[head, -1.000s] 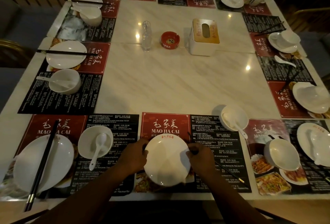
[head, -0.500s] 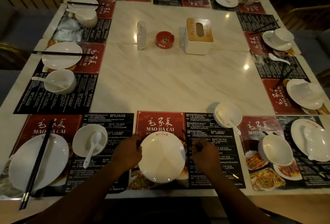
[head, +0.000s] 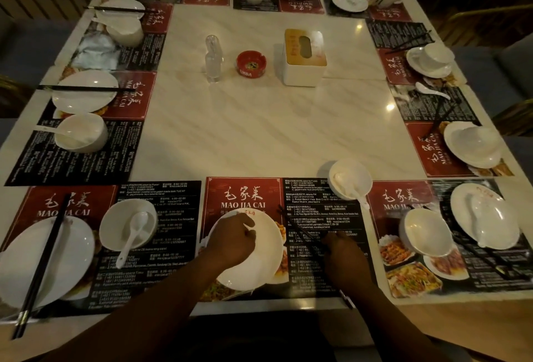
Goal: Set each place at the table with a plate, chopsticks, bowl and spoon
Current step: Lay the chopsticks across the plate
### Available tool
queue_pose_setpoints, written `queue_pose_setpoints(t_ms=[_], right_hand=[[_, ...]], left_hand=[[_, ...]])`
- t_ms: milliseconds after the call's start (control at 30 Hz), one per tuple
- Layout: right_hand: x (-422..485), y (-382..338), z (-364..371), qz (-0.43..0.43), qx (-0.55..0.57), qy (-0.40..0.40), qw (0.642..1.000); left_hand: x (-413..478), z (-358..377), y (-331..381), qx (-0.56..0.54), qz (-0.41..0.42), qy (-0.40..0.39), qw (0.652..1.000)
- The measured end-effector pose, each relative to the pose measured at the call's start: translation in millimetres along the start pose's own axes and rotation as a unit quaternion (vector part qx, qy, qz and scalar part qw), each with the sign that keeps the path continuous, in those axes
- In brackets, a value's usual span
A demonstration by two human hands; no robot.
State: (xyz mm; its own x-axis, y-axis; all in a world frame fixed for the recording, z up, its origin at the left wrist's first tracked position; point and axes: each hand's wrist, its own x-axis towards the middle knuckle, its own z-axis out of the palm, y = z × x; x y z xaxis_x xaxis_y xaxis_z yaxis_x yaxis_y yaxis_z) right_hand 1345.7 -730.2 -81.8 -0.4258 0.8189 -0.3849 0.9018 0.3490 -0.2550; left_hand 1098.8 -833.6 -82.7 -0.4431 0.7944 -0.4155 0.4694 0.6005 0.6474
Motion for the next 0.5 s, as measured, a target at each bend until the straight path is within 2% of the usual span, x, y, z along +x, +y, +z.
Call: queue_pose_setpoints(t_ms=[67, 167, 267, 400, 500], right_hand=[[0.8, -9.4, -2.9, -0.008, 0.045, 0.010, 0.999], [-3.1, -38.4, -5.9, -0.051, 0.122, 0.001, 0.991], [-9.0, -68.0, 0.1, -0.090, 0.193, -0.026, 0.977], [-15.3, -96.3, 11.2, -0.104, 0.230, -0.018, 0.967], [-11.1, -92.1, 15.5, -0.077, 0.248, -0.005, 0.966]], left_hand=[[2.4, 7.2, 6.8, -0.027, -0.030, -0.025, 0.999], [4.3, 12.8, 15.1, -0.159, -0.069, -0.052, 0.984], [4.1, 12.1, 22.9, -0.266, -0.095, -0.031, 0.959], [2.9, 1.9, 24.7, -0.310, -0.120, 0.004, 0.943], [4.1, -9.7, 15.7, -0.328, -0.120, 0.010, 0.937]])
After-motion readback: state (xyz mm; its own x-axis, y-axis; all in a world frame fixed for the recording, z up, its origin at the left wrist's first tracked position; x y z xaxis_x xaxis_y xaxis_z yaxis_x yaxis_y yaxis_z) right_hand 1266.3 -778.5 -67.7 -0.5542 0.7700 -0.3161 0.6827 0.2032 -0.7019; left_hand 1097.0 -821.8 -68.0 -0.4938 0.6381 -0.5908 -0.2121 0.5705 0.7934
